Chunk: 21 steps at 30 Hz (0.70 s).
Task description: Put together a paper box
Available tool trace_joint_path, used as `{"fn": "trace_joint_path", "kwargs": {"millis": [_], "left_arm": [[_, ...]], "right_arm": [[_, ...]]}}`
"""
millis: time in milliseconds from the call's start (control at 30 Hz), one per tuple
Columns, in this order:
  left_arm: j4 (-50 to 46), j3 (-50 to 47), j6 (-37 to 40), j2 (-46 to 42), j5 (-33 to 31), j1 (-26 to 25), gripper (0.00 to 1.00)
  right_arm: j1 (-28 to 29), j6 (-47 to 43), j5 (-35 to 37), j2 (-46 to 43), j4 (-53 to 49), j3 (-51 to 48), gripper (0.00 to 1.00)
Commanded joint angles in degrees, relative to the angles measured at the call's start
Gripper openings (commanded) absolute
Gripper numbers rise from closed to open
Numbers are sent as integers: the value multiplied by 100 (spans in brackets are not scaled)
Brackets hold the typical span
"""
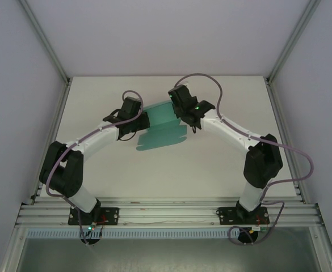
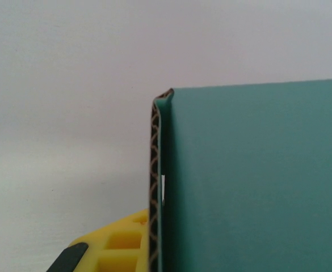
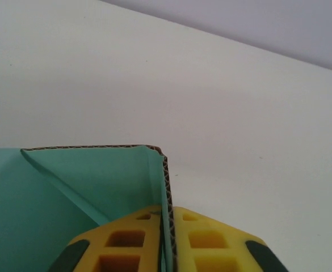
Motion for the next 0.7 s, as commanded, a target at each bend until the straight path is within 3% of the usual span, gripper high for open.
{"fn": "trace_joint_path", "kwargs": {"millis": [0,33,167,233,400,533,667], "left_arm": [[123,166,-168,-18,-218,86,0],[241,128,-109,-6,-221,86,0],[855,-121,205,-75,-40,90,0],[1106,-238,293,-147,40,89,0],[1308,-353,432,-253,142,96,0],[1481,-494,537,-371,350,91,0],[1519,-541,614,-440,440,86,0]], "right_arm": [[-90,144,42,-444,-541,45,23],[-86,144,-354,-627,-484,-76,31],[-102,199,-1190,-1509,-150,-666,44],[-205,240,-1415,-2009,-73,-883,65],[-736,464,-2006,-3211,417,-1603,99],[-1700,840,-2739,-3529,375,-1848,100],[-2307,689,-3360,-2991,85,-1661,100]]}}
